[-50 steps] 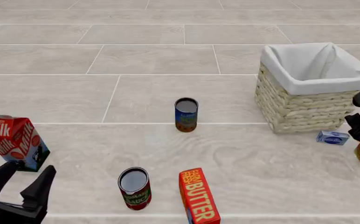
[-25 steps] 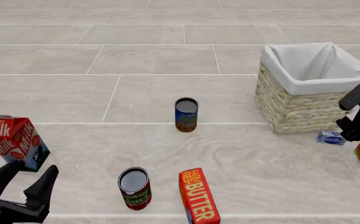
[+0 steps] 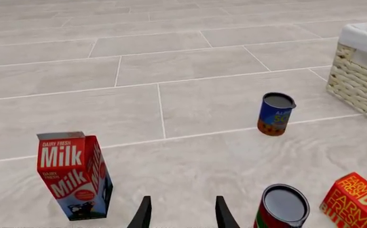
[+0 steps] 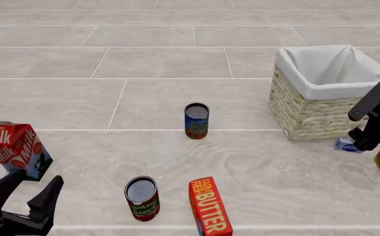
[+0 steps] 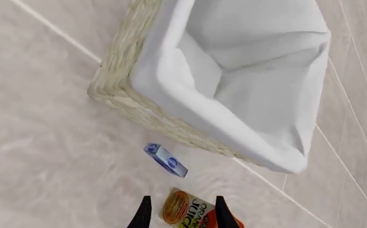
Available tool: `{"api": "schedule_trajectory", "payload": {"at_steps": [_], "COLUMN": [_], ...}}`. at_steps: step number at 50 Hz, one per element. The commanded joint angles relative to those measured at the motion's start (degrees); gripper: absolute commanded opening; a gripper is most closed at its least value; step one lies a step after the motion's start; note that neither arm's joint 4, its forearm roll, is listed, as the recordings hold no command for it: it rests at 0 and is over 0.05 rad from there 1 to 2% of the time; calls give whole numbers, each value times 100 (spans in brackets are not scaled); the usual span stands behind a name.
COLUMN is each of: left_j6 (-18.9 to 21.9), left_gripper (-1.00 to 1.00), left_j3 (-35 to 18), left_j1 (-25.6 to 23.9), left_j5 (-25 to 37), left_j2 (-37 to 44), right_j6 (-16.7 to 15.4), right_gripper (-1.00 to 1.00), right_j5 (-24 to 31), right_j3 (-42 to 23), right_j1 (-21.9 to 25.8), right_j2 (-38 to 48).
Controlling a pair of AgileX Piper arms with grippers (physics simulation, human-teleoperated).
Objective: Pick the cream cheese and place it in the basket.
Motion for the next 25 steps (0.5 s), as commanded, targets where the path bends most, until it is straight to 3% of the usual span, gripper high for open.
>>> {"api": "schedule_trajectory", "payload": {"at_steps": [1,10,25], "left_j6": [18,29,81], "left_gripper": [100,100,100], "left_j3": [0,0,0], "left_j1": [-19,-8,-13], "left_j5": [249,478,303], "left_j2": [-204,-397,-142], "right_j6": [-111,-171,-349], "right_gripper": [100,100,100], "right_j5": [-313,-525,-732], "right_j3": [-40,-103,-183], "right_j1": [-20,-89,-264], "right_j2": [457,812,1404]}}
